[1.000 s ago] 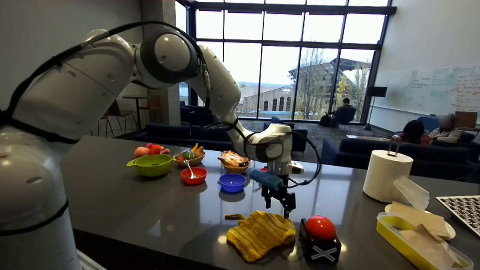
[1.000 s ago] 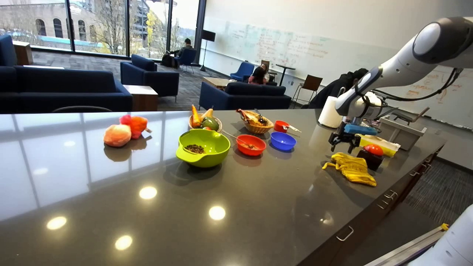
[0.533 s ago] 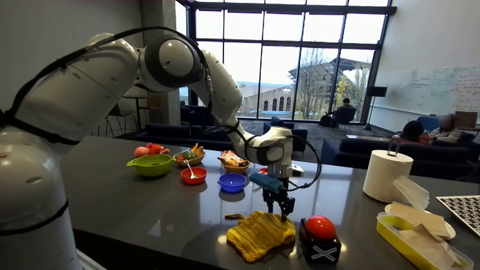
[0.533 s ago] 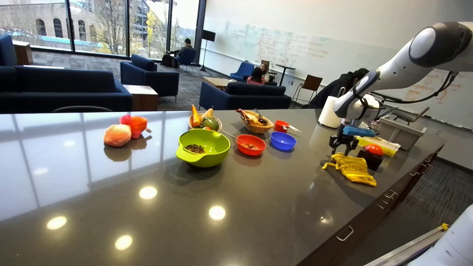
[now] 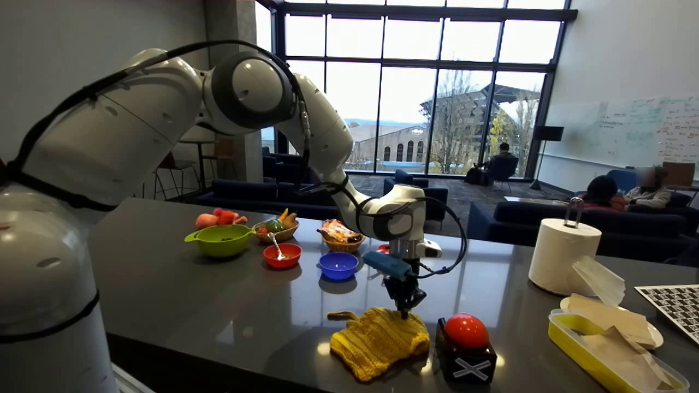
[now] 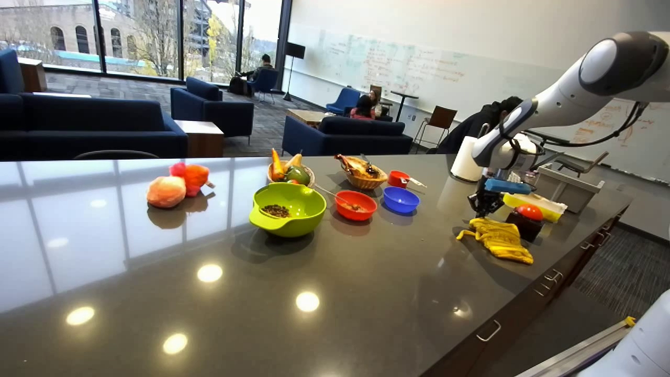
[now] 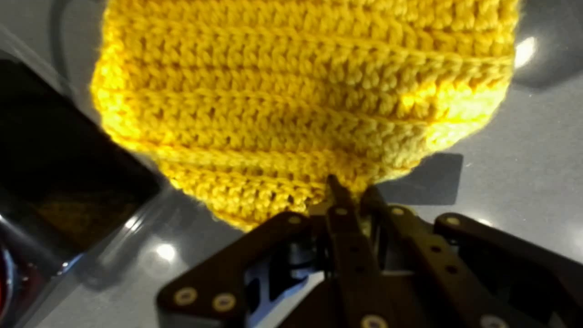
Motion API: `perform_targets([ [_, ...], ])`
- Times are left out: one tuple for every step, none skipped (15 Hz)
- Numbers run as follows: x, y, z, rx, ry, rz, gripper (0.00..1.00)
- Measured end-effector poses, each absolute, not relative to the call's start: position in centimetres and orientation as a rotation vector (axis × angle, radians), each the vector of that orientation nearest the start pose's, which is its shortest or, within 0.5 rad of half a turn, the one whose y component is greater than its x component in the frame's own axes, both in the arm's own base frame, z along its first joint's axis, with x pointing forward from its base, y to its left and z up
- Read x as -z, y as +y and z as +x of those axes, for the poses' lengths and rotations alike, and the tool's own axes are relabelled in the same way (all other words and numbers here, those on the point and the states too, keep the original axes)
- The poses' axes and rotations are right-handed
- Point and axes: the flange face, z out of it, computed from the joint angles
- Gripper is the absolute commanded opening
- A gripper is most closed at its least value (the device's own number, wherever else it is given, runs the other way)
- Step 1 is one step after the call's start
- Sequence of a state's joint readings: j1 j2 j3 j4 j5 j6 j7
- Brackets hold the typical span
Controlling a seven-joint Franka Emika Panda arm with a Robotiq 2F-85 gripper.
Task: Flip the yellow cloth.
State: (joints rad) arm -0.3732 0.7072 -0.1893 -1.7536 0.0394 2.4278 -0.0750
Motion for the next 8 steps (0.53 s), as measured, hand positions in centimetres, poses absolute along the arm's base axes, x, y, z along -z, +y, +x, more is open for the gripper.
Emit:
perform_targets([
  [-17.2,-34.3,56.4,-0.075,0.757,-3.137,0.01],
  [-17.5,-34.3,56.5,-0.068,0.755,-3.137,0.01],
  [-17.9,-34.2,56.6,-0.056,0.754,-3.137,0.01],
  [-18.6,-34.1,56.7,-0.04,0.753,-3.137,0.01],
  [-19.4,-34.0,56.8,-0.016,0.752,-3.138,0.01],
  [-20.4,-33.8,56.8,0.019,0.751,-3.14,0.01],
  [-21.5,-33.6,56.7,0.058,0.75,-3.143,0.01],
  [-22.7,-33.3,56.6,0.1,0.748,-3.145,0.01],
])
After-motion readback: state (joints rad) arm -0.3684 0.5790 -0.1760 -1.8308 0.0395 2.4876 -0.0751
